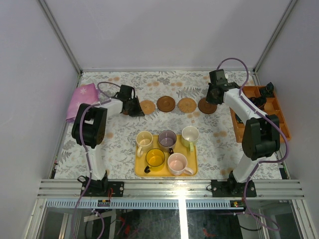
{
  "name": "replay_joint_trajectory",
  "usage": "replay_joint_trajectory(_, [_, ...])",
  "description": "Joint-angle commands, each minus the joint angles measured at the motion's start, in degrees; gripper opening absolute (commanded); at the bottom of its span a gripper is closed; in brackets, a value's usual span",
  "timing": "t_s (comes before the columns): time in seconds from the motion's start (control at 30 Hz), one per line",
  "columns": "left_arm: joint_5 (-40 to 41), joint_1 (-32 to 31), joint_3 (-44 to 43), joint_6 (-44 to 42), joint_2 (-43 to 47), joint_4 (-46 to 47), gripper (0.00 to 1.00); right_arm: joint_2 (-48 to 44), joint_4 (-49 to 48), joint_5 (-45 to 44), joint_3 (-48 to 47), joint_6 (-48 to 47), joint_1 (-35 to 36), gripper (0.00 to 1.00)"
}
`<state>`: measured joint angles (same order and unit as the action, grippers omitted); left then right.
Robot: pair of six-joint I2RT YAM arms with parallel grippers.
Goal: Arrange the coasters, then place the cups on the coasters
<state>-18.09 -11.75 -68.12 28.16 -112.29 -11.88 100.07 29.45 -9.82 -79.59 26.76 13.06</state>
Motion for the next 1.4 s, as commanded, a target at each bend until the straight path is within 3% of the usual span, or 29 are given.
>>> replay_joint_trajectory(0.0, [-0.05, 0.02, -2.68, 0.75, -2.47, 2.31, 0.0, -0.85, -1.26, -1.21, -1.52, -0.71, -0.24, 0.12])
replay_joint_trajectory(0.3, [-0.2, -0.03, -3.5, 1.05, -3.69, 1.79, 0.0, 0.3, -0.85, -1.52, -2.81, -1.56, -0.29, 0.12])
replay_joint_trajectory(0.7, [3.78, 0.26, 0.86, -0.3, 1.28, -0.09, 0.0, 0.08, -0.88, -0.76, -2.28, -1.27, -0.3, 0.12])
replay_joint_trajectory(1.37, [8.46, 4.47, 0.69, 0.48, 1.02, 0.66, 0.0, 0.93, -0.77, -0.09, -1.21, -2.31, -0.3, 0.12])
